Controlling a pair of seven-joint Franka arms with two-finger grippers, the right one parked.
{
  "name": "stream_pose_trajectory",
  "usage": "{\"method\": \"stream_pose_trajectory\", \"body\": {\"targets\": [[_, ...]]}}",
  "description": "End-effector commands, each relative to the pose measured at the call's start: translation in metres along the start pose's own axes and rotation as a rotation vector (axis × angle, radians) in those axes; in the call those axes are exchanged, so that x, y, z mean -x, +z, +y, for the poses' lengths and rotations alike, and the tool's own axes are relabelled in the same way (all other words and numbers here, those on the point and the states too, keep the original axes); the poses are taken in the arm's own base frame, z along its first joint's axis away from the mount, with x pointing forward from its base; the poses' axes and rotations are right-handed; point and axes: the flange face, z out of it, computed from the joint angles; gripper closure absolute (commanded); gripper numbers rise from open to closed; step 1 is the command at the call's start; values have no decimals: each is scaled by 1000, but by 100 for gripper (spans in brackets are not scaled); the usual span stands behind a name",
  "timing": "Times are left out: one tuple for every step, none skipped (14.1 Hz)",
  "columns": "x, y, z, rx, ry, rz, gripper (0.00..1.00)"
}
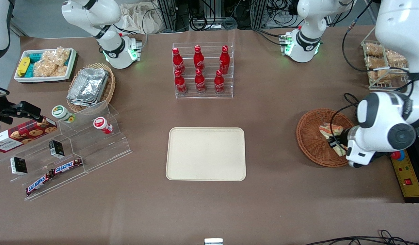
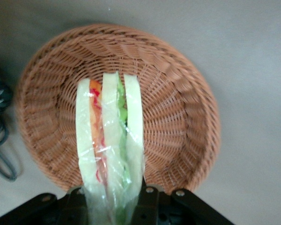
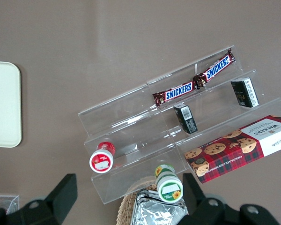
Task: Place sandwich from basket to tray
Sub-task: 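Close the left gripper on the wrapped sandwich and lift it, then carry the sandwich with the left gripper over the cream tray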
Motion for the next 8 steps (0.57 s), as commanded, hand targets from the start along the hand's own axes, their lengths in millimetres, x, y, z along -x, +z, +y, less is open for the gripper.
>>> {"method": "stream_pose_trajectory", "body": {"targets": [[16, -92, 16, 34, 18, 48, 100], [22, -121, 22, 55, 33, 75, 100], [28, -143, 28, 76, 46, 100, 100], [35, -158, 36, 93, 69, 121, 100], [41, -166, 47, 112, 100, 142, 100], [52, -168, 71, 137, 161, 166, 100], [62, -163, 97, 160, 232, 189, 100], [75, -141, 133, 157, 299, 176, 100]]}}
